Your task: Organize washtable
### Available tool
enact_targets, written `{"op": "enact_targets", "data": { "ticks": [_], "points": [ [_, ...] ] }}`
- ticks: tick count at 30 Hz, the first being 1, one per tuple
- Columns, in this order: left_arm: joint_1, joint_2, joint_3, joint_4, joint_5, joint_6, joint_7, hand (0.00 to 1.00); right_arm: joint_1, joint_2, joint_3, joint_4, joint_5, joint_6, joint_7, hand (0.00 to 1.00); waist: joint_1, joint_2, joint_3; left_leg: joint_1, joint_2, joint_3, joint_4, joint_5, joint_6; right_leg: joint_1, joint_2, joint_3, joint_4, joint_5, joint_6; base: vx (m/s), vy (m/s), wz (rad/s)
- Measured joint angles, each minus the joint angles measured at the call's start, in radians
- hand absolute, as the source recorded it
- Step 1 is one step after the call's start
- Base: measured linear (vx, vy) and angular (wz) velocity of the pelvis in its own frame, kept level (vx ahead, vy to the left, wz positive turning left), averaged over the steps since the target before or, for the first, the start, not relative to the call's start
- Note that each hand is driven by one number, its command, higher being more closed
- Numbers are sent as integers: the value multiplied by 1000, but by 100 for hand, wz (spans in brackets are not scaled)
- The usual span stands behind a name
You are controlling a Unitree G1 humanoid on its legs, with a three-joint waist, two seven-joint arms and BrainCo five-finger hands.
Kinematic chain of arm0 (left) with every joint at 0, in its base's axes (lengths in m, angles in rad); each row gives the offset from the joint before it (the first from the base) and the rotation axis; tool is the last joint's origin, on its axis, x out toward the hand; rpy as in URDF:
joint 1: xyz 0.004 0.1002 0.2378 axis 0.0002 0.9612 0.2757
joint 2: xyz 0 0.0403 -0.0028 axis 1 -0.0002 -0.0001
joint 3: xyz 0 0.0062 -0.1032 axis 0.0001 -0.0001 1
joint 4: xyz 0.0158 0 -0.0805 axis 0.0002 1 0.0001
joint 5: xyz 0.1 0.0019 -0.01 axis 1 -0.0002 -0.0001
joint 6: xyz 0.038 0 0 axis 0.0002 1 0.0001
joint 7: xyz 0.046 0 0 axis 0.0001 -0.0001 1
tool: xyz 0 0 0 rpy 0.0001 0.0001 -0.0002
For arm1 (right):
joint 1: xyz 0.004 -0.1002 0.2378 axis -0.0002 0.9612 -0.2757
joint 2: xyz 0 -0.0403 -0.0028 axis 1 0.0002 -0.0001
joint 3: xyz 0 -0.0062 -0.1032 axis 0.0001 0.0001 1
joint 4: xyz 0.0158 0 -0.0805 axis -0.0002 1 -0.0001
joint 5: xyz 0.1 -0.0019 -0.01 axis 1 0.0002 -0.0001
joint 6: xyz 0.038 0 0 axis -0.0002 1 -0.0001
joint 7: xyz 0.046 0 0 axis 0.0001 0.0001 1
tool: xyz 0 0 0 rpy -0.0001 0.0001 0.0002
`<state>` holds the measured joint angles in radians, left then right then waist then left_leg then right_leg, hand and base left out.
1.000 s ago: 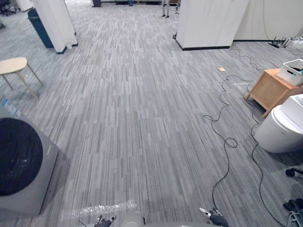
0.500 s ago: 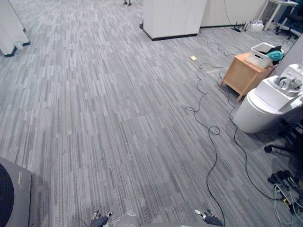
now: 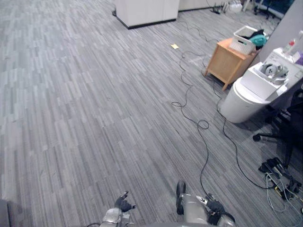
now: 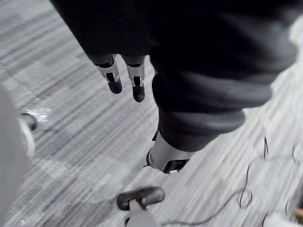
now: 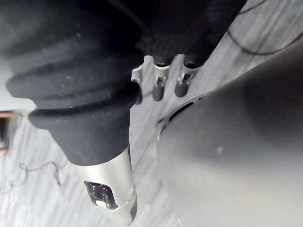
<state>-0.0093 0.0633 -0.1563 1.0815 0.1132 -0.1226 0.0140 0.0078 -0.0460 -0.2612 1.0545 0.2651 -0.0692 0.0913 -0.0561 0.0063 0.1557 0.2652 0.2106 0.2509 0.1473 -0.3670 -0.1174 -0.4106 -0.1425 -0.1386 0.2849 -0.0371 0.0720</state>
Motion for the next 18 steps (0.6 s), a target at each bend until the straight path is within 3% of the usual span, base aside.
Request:
{"op": "enact_targets", "data": {
  "ticks": [1, 2, 3, 4, 5, 6, 7, 8, 10, 12, 14, 15, 16, 17, 18],
  "points": [
    [-3, 1, -11, 1, 6, 0, -3, 0, 3, 0, 3, 0, 1, 0, 0, 0, -1, 0, 0, 5, -3, -7, 3, 0, 0, -5, 3, 2, 17, 15, -3, 690, -447, 32],
    [-22, -3, -42, 12, 22, 0, -13, 0, -5, -6, 8, 2, -1, 1, 2, 0, -6, 7, -4, -16, 43, -42, 87, 6, -1, -24, 35, 3, 92, 64, -17, 528, -331, -3],
    [-33, -21, -64, 11, 26, 0, -14, 0, -13, -15, 8, 9, -2, -1, -1, 0, 6, 46, -16, -89, 101, -93, 233, 53, 17, -27, 78, -10, 116, 9, -46, 643, -451, -18],
    [-34, -25, -78, 9, 25, 0, -15, 0, -17, -21, 9, 18, -4, 0, -1, 0, 14, 55, -19, -129, 116, -122, 313, 103, 41, -19, 97, -17, 114, -4, -61, 665, -432, -36],
    [-34, -30, -81, 9, 25, 3, -18, 0, -19, -27, 14, 22, -20, 2, -3, 0, 13, 67, -16, -203, 141, -181, 477, 241, 57, 26, 133, -23, 92, -25, -86, 681, -398, -32],
    [-31, -31, -81, 10, 27, 4, -19, 0, -19, -31, 21, 25, -26, 2, -4, 0, 16, 71, -14, -238, 147, -207, 562, 291, 41, 59, 152, -23, 74, -31, -97, 858, -413, -36],
    [-28, -23, -78, 12, 25, 6, -20, 0, -20, -34, 47, 45, -43, 2, -6, 0, 17, 69, -6, -312, 153, -228, 765, 269, 14, 169, 198, -15, 8, -42, -120, 705, -323, -25],
    [-27, -20, -74, 11, 8, 8, -22, 0, -20, -35, 54, 58, -47, 2, -6, 0, 19, 63, 1, -334, 147, -226, 827, 244, 2, 224, 209, -13, -22, -46, -127, 807, -350, -17],
    [-21, -11, -35, -25, -79, 4, -29, 0, -21, -36, 77, 80, -77, 6, -6, 0, 28, 28, 24, -419, 74, -208, 923, 166, 20, 393, 215, 8, -106, -56, -143, 532, -192, 0],
    [-12, -8, -17, -85, -151, -1, -33, 0, -21, -37, 82, 82, -89, 7, -5, 0, 48, 15, 30, -526, -2, -170, 851, 114, 25, 483, 208, 34, -172, -61, -149, 510, -117, -12],
    [-6, -8, 3, -142, -234, -17, -33, 0, -25, -38, 85, 79, -103, 5, 2, 0, 80, 14, 35, -637, -86, -124, 531, 115, 27, 555, 184, 38, -238, -101, -141, 566, -18, -34],
    [0, -10, 2, -146, -241, -18, -34, 0, -25, -39, 96, 78, -114, 3, 3, 0, 91, 21, 37, -660, -110, -101, 317, 162, 25, 595, 176, 31, -266, -136, -123, 491, 68, -23],
    [3, -15, 1, -148, -241, -18, -34, 0, -21, -43, 104, 79, -120, 2, 4, 0, 95, 38, 38, -665, -115, -92, 214, 215, 36, 621, 179, 32, -281, -149, -115, 624, 135, -23],
    [11, -16, 2, -164, -241, -19, -34, 0, -11, -52, 119, 83, -140, 2, 3, 0, 108, 45, 32, -662, -122, -67, 171, 352, 68, 655, 172, 45, -304, -166, -106, 430, 136, -25],
    [18, -13, 2, -171, -240, -20, -33, 0, -11, -53, 126, 84, -154, 2, 4, 0, 116, 41, 26, -656, -127, -42, 170, 387, 102, 662, 160, 56, -305, -171, -100, 575, 179, -25]
  ]
}}
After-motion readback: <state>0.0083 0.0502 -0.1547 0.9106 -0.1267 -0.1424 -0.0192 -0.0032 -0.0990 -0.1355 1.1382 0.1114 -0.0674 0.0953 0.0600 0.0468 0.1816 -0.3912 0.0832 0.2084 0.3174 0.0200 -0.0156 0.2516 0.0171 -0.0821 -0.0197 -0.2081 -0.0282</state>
